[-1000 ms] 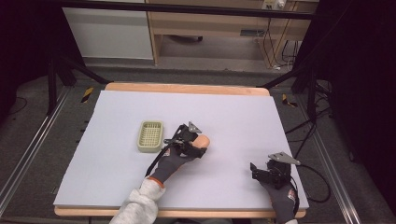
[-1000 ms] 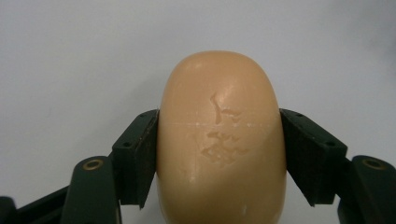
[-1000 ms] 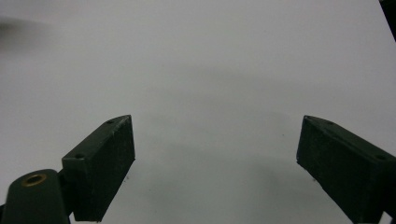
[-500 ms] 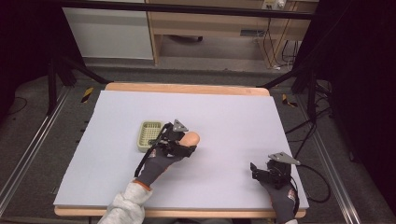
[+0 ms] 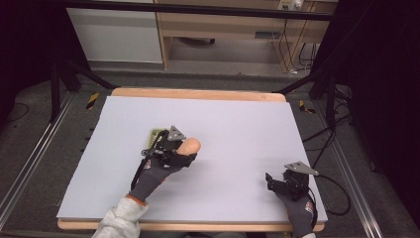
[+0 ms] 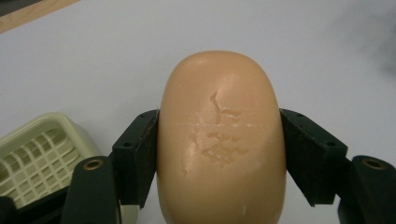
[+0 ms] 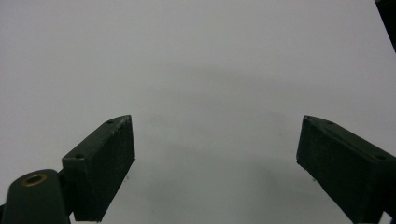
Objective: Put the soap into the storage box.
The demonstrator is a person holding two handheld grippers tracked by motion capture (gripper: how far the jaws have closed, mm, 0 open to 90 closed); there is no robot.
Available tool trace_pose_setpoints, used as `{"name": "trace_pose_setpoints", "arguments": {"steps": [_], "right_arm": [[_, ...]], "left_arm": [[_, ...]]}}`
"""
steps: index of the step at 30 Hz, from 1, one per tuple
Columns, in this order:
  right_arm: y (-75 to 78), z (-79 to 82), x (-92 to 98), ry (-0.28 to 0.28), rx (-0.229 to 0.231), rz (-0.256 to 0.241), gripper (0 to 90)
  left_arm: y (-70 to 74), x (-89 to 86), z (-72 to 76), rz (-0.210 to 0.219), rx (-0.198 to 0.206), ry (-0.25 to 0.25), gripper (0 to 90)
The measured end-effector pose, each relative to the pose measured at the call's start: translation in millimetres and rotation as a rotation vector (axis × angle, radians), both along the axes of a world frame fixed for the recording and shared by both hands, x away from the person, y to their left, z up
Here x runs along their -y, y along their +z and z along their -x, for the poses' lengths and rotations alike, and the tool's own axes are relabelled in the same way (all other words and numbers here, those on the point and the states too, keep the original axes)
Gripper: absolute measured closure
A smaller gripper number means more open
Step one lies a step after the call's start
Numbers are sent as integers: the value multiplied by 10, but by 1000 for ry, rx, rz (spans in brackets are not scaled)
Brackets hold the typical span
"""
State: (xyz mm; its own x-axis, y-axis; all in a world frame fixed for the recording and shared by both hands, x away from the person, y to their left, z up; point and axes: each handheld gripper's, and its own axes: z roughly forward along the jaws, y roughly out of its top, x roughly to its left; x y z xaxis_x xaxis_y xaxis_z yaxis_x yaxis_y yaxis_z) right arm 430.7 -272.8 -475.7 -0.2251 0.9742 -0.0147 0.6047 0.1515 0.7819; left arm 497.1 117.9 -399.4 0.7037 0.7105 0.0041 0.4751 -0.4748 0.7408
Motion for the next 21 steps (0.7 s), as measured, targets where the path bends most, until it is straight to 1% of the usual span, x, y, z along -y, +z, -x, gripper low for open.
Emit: {"name": "trace_pose_setpoints", "arguments": {"steps": [5, 7, 12, 14, 15, 16, 18, 19, 20, 21], "right_arm": [[0, 0, -4, 0, -3, 0, 117], [0, 0, -4, 0, -3, -1, 117], [0, 0, -5, 0, -3, 0, 117], [-3, -3, -10, 5, -2, 3, 117], [-3, -3, -10, 5, -2, 3, 117], [-3, -3, -12, 6, -2, 3, 117], [-1, -2, -15, 7, -2, 1, 117], [-1, -2, -15, 7, -2, 1, 117], [-1, -2, -15, 7, -2, 0, 117], [-1, -2, -15, 7, -2, 0, 117]], "left_arm": [[-24, -117, 1, 12, -3, 24, 317], [-43, -164, -4, 23, -4, 38, 317], [-56, -262, -26, 15, -2, 71, 317], [-69, -312, -49, 19, 0, 97, 317], [-69, -312, -49, 19, 0, 97, 317], [-76, -344, -63, 12, 4, 111, 317], [-91, -409, -95, 15, 1, 134, 317], [-91, -409, -95, 15, 1, 134, 317], [-101, -455, -120, 14, 1, 155, 317], [-101, -455, -120, 14, 1, 155, 317]]}}
